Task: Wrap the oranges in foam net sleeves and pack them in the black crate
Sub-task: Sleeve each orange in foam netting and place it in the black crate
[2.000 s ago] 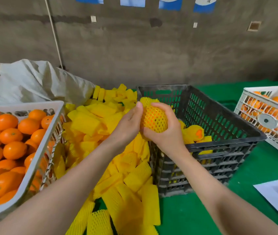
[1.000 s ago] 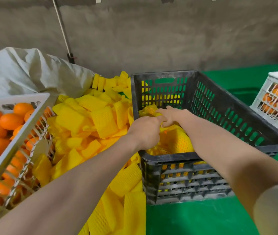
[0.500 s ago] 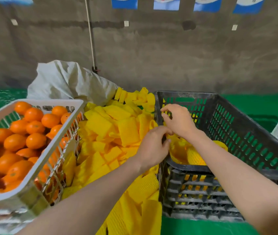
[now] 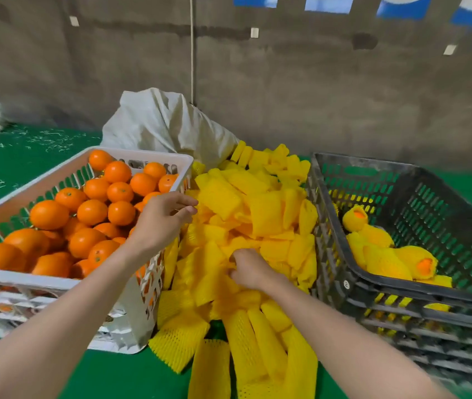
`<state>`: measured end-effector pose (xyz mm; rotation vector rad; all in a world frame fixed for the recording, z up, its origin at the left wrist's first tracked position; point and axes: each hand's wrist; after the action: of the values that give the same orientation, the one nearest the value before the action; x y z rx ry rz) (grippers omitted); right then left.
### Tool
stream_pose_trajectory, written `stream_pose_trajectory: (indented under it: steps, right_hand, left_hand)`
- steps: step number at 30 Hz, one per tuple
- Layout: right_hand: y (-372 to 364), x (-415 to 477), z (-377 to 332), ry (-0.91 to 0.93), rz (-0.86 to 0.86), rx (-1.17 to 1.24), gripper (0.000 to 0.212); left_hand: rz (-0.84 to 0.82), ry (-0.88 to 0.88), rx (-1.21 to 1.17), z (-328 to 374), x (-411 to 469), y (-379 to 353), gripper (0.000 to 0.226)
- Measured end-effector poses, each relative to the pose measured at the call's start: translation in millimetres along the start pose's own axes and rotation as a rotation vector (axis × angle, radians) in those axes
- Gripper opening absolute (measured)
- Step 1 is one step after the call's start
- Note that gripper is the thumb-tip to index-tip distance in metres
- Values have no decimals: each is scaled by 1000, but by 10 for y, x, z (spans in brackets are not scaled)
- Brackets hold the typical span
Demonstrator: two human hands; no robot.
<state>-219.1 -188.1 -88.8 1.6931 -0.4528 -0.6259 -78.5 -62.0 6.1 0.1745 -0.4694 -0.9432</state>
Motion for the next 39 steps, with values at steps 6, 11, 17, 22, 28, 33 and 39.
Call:
stream_pose_trajectory:
  steps: [6,11,17,22,28,33,39]
  right_hand:
    - [-462,235,-257,-282,-118,-6,61]
    - [-526,331,-288,-411,18,21,50]
    - [-119,373,-365,-251,215,219,32]
    - [303,266,-488,-157,426,345,35]
    - [572,193,-555,-117,476,520,30]
    - [678,93,-666,-88,460,764,27]
    - [786,-17,-776,-69,387,1079,34]
  left_hand:
    - [-24,20,50,-192,-171,307,12]
    - [21,55,41,-374,-134,640,22]
    - [135,156,-69,-622,70,1026,19]
    - [-130,322,440,-934,228,1199,31]
    - [-466,458,887,-1188,201,1185,43]
    - [-383,440,845,-1184,244,1185,45]
    - [-35,398,-233,-824,260,1297,32]
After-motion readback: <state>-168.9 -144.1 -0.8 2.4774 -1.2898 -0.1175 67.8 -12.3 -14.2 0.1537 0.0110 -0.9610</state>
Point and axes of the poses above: each hand's wrist, its own x-axis towards the middle knuckle, its own y-axis out of the back of the hand, z = x × y, and after that the axes turned 10 degrees about -x, right-handed
